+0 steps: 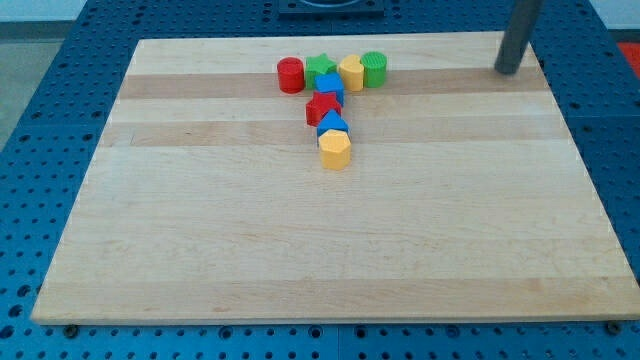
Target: Place your hand to parallel left of red star
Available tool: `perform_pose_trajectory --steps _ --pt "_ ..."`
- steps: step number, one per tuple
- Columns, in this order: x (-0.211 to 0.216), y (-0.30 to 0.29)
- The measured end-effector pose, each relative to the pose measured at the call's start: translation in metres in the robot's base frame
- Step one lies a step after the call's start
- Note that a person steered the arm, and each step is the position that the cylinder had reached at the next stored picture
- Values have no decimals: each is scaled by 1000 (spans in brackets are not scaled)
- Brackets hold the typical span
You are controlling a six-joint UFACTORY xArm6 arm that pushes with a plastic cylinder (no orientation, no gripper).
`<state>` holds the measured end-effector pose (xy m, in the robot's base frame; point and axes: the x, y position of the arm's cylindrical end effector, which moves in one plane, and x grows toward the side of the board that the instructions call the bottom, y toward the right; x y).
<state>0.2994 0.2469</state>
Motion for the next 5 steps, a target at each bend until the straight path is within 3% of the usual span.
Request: perform_pose_trajectory --steps 2,4,5 --pt "121 -7" --pt "205 -111" --pt "223 -189"
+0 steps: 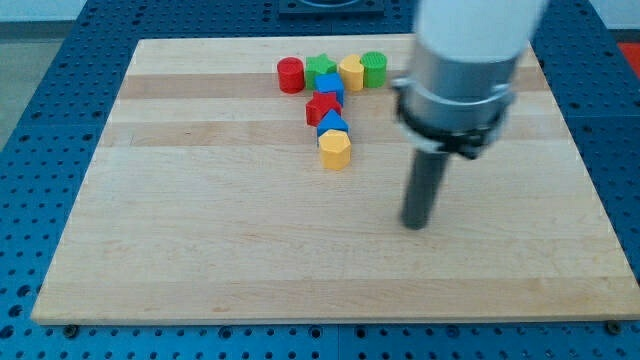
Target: Place your hand to parallel left of red star
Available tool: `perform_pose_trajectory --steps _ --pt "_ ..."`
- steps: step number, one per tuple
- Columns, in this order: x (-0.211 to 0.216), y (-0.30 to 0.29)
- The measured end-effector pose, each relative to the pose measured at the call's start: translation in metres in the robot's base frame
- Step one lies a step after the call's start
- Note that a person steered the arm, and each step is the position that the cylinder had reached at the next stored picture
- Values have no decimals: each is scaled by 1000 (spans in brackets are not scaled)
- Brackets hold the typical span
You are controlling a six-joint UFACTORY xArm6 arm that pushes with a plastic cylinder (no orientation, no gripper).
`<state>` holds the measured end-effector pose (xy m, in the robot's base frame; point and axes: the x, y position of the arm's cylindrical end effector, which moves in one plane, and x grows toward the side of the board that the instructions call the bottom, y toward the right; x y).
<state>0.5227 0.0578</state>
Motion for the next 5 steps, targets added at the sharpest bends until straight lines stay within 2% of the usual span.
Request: perform_pose_trajectory --steps 2,4,5 --pt "-25 -149" --pt "-131 -151" --pt "-170 -151"
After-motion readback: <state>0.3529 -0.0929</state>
